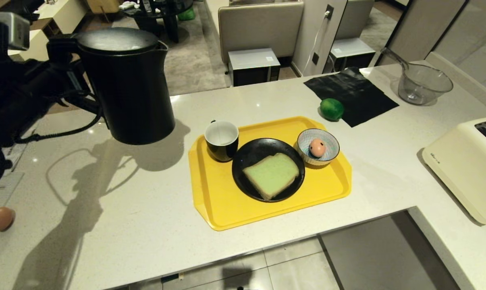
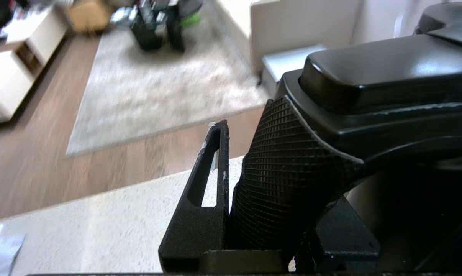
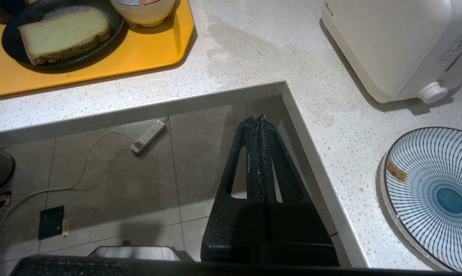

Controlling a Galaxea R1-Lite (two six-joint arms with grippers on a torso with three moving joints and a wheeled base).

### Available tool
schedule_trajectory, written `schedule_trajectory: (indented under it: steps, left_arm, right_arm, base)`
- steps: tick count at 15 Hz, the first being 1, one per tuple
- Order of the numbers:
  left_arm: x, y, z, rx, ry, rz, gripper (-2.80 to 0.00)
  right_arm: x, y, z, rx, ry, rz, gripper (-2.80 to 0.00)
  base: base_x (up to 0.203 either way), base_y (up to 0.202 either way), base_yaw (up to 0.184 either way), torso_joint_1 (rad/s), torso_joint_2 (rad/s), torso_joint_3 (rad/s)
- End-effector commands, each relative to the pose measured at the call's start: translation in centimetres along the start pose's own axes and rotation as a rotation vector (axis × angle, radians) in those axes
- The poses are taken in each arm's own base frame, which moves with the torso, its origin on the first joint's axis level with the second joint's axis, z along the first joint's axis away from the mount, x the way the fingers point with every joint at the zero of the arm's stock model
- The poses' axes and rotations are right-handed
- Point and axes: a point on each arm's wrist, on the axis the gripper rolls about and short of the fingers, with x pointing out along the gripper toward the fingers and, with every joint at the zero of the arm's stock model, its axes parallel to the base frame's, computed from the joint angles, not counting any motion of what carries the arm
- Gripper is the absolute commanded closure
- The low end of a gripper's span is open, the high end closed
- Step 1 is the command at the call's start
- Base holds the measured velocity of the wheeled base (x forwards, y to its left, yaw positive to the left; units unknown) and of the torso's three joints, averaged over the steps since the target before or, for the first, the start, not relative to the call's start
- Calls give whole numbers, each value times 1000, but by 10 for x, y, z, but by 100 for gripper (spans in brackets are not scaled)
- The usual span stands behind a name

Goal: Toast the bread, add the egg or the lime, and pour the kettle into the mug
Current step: Put the kettle back

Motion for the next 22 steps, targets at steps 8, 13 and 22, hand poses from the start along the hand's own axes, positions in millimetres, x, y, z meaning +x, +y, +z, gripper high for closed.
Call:
schedule_trajectory:
  steps: [8, 13, 22]
  left_arm:
    - [-5, 48, -105, 43, 86, -71, 0]
    - [1, 52, -134, 28, 141, -70, 0]
    - [15, 70, -135, 57, 100, -33, 0]
  right_arm:
    - [2, 0, -7, -2, 27, -2, 0]
    - [2, 0, -8, -5, 29, 2, 0]
    - [2, 0, -8, -7, 29, 4, 0]
  base:
    - [0, 0, 0, 0, 0, 0]
    - [0, 0, 0, 0, 0, 0]
    - [0, 0, 0, 0, 0, 0]
